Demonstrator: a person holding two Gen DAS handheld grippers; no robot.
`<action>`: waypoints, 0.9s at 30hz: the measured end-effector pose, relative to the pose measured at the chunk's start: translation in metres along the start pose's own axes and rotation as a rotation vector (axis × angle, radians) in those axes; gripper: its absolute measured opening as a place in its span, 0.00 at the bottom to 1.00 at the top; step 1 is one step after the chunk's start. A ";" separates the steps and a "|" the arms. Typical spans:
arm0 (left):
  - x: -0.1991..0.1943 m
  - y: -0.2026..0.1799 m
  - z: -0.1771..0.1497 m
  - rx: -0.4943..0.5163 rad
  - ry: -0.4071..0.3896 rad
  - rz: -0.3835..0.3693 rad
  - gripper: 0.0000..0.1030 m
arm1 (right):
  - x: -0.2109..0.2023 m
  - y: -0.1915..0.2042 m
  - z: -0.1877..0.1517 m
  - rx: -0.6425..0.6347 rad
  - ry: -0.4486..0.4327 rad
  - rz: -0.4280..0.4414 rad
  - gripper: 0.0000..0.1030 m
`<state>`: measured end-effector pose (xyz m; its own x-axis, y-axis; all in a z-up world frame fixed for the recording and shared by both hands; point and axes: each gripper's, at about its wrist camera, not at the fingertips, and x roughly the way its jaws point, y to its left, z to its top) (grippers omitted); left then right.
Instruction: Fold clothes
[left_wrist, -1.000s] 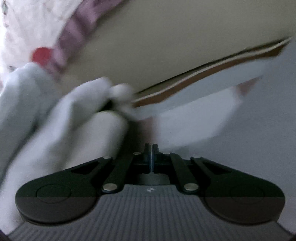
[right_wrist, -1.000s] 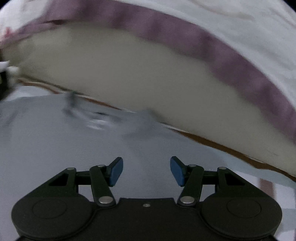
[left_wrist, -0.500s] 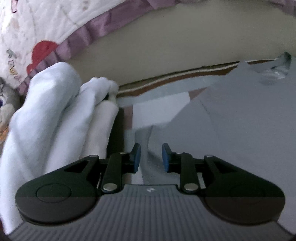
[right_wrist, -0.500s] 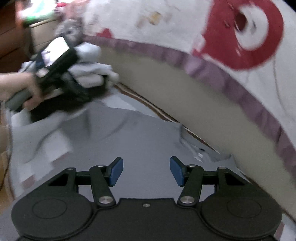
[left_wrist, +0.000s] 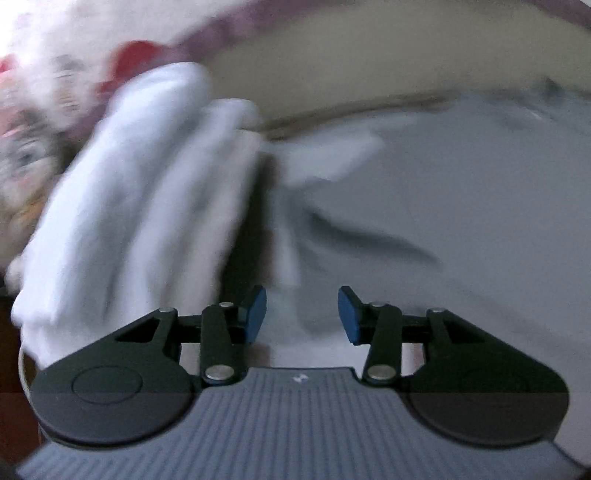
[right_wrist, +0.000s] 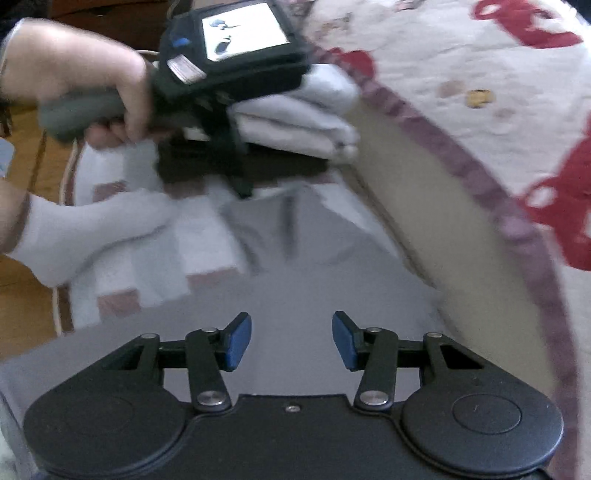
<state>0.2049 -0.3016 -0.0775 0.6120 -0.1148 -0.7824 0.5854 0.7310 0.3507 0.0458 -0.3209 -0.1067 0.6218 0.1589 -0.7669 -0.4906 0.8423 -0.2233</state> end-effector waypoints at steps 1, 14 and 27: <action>0.006 0.003 -0.003 -0.011 -0.018 -0.014 0.41 | 0.012 0.006 0.003 0.003 -0.011 0.026 0.51; 0.043 0.022 -0.023 -0.200 -0.057 -0.115 0.37 | 0.153 0.025 0.022 -0.068 -0.152 -0.042 0.53; 0.044 0.033 -0.032 -0.329 -0.141 -0.266 0.50 | 0.176 -0.054 0.004 0.620 -0.254 0.078 0.04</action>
<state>0.2338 -0.2607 -0.1166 0.5426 -0.4018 -0.7376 0.5458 0.8362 -0.0540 0.1840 -0.3364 -0.2270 0.7602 0.2836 -0.5845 -0.1459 0.9512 0.2718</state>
